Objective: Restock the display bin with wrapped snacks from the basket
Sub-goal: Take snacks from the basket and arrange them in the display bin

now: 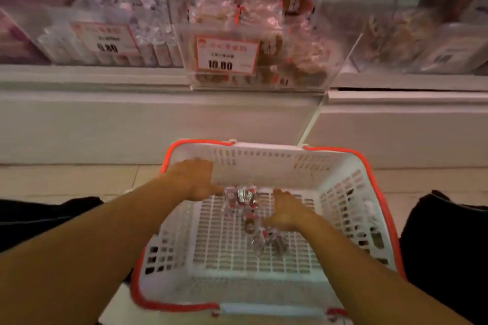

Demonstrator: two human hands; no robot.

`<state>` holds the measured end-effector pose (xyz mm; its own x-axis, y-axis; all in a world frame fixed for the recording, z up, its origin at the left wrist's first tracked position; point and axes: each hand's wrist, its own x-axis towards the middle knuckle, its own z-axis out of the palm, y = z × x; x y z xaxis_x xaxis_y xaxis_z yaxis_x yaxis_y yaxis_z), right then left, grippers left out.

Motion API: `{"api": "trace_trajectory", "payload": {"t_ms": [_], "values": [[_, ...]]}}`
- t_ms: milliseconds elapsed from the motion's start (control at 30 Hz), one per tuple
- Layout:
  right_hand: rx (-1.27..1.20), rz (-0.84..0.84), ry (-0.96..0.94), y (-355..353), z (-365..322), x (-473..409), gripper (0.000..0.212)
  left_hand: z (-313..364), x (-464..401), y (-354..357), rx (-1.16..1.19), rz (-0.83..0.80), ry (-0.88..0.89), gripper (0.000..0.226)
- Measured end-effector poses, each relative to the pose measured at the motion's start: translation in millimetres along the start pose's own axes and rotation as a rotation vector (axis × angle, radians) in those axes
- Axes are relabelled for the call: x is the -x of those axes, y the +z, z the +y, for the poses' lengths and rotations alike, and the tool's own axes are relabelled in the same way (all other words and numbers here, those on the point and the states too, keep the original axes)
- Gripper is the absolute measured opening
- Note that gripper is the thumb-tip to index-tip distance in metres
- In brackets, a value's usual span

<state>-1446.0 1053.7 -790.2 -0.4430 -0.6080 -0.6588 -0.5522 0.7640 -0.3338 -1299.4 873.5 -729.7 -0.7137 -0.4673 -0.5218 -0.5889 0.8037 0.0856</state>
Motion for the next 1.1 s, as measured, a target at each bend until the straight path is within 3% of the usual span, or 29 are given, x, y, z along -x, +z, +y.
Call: {"api": "trace_trajectory", "payload": {"t_ms": [67, 133, 267, 400, 500, 600, 733, 900, 1100], "values": [[-0.110, -0.118, 0.225, 30, 28, -14, 0.113, -5, -14, 55, 0.305, -0.083, -0.199, 0.063], [-0.146, -0.116, 0.335, 51, 46, -27, 0.121, -4, -26, 101, 0.530, -0.126, -0.380, 0.086], [-0.196, -0.130, 0.419, 88, 47, -53, 0.139, 1, -57, 143, 0.766, -0.004, -0.534, 0.104], [-0.013, 0.070, 0.408, 122, 37, -54, 0.113, 8, -91, 155, 0.565, 0.117, -0.356, 0.090], [-0.068, 0.164, 0.342, 130, 36, -56, 0.091, 13, -107, 165, 0.408, 0.101, -0.363, 0.098], [-0.133, 0.181, 0.193, 130, 23, -63, 0.061, 16, -119, 173, 0.227, 0.170, -0.284, 0.084], [-0.418, 0.139, 0.155, 130, 11, -75, 0.045, 13, -128, 174, 0.342, 0.106, -0.326, 0.072], [-0.545, 0.057, 0.158, 124, 18, -79, 0.038, 7, -127, 174, 0.563, 0.065, -0.452, 0.055], [-0.897, -0.191, 0.309, 119, 30, -70, 0.038, 10, -120, 178, 0.604, 0.006, -0.511, 0.079]]}}
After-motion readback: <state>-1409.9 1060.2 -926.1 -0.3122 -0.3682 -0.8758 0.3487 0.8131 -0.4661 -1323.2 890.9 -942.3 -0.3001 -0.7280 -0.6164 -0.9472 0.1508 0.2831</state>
